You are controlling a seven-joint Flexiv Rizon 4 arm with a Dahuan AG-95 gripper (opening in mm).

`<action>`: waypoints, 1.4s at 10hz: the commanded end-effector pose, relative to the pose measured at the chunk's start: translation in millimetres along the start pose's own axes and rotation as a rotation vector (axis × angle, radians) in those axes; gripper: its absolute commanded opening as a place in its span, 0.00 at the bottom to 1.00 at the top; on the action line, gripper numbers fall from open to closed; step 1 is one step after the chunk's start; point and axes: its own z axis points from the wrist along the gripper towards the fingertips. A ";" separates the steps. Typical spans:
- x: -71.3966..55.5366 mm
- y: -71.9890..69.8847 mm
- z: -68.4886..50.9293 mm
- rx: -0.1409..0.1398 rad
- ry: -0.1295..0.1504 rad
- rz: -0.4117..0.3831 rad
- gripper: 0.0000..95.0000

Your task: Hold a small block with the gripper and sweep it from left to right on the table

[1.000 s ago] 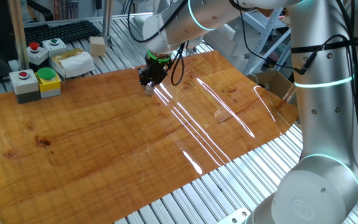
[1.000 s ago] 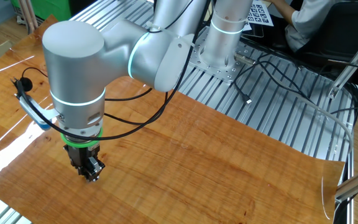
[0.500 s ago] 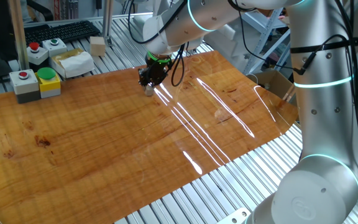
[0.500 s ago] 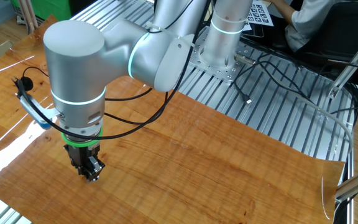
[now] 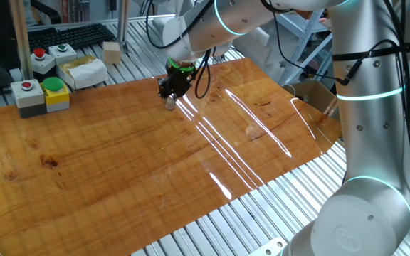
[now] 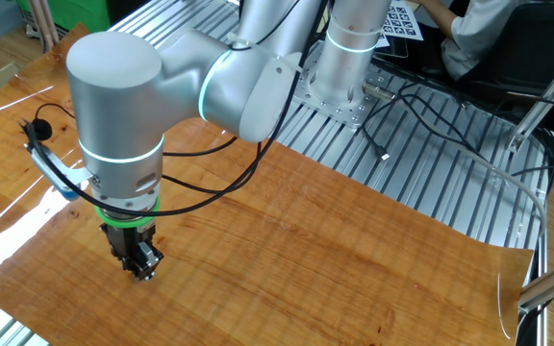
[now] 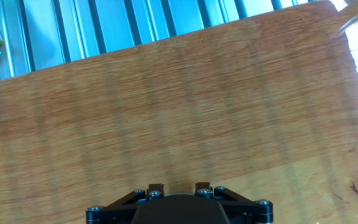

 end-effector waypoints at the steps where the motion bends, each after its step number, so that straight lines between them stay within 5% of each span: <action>1: -0.1 0.1 -0.5 -0.004 0.002 0.000 0.00; 14: -2.6 -2.2 0.9 0.001 0.015 0.004 0.00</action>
